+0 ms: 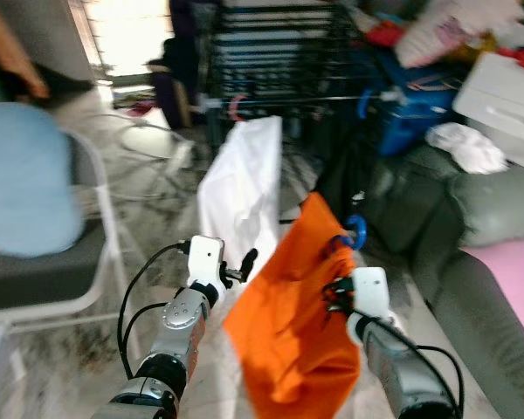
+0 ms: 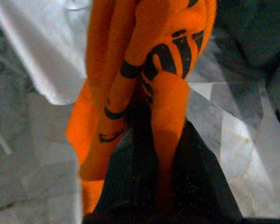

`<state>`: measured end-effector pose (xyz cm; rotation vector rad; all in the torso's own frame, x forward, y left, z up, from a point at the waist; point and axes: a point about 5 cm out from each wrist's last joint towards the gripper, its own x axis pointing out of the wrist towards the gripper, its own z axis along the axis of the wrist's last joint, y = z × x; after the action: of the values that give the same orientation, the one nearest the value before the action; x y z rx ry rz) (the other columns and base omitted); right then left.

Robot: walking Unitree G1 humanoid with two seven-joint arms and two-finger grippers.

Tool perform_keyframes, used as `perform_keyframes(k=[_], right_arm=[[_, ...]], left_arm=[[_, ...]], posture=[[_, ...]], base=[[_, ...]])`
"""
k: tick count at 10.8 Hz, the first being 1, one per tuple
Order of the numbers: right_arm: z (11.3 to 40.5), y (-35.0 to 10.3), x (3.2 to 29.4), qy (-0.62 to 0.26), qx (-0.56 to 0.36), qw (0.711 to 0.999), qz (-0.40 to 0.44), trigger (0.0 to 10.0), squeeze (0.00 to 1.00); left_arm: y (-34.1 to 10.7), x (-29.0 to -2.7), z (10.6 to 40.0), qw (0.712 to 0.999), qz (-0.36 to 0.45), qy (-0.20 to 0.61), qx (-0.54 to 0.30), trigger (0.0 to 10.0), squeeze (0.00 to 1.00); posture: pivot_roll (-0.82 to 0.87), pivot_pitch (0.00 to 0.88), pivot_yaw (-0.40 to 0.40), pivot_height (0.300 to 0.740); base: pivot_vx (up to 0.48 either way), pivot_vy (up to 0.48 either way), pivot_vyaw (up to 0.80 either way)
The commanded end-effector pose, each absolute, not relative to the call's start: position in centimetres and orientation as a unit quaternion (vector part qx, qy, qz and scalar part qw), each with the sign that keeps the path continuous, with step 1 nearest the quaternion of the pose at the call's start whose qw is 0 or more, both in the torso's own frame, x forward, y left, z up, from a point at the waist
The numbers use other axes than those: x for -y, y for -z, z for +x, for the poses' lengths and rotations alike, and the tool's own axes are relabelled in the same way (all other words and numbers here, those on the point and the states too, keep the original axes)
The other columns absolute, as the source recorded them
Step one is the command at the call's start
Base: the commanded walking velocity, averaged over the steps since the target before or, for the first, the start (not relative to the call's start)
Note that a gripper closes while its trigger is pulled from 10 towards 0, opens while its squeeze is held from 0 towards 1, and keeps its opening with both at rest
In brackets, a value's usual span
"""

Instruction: Hang hanger

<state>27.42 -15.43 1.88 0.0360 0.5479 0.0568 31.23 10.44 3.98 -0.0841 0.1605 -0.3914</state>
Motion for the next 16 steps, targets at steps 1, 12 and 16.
perform_keyframes(k=[1, 12, 16], right_arm=[[28.3, -2.9, 15.6, -0.026, -0.246, 0.969, 0.022, 10.0, 0.0], [28.4, -2.6, 13.4, -0.125, -0.261, 0.957, -0.003, 10.0, 0.0], [29.8, -2.4, 12.3, -0.09, -0.252, 0.963, -0.018, 10.0, 0.0]], left_arm=[[-4.2, -10.6, 31.4, 0.977, -0.042, 0.195, -0.073, 10.0, 0.0], [-3.2, -12.5, 30.9, 0.99, 0.002, 0.107, -0.094, 10.0, 0.0], [-1.9, -18.1, 29.2, 0.992, 0.045, -0.008, -0.114, 10.0, 0.0]], posture=[[-0.23, 0.0, 0.047, 0.74], [-0.18, 0.033, -0.004, 0.74], [-0.02, 0.015, -0.04, 0.74]], base=[[0.446, 0.0, 0.0], [0.273, 0.0, 0.0], [0.0, 0.0, 0.0]])
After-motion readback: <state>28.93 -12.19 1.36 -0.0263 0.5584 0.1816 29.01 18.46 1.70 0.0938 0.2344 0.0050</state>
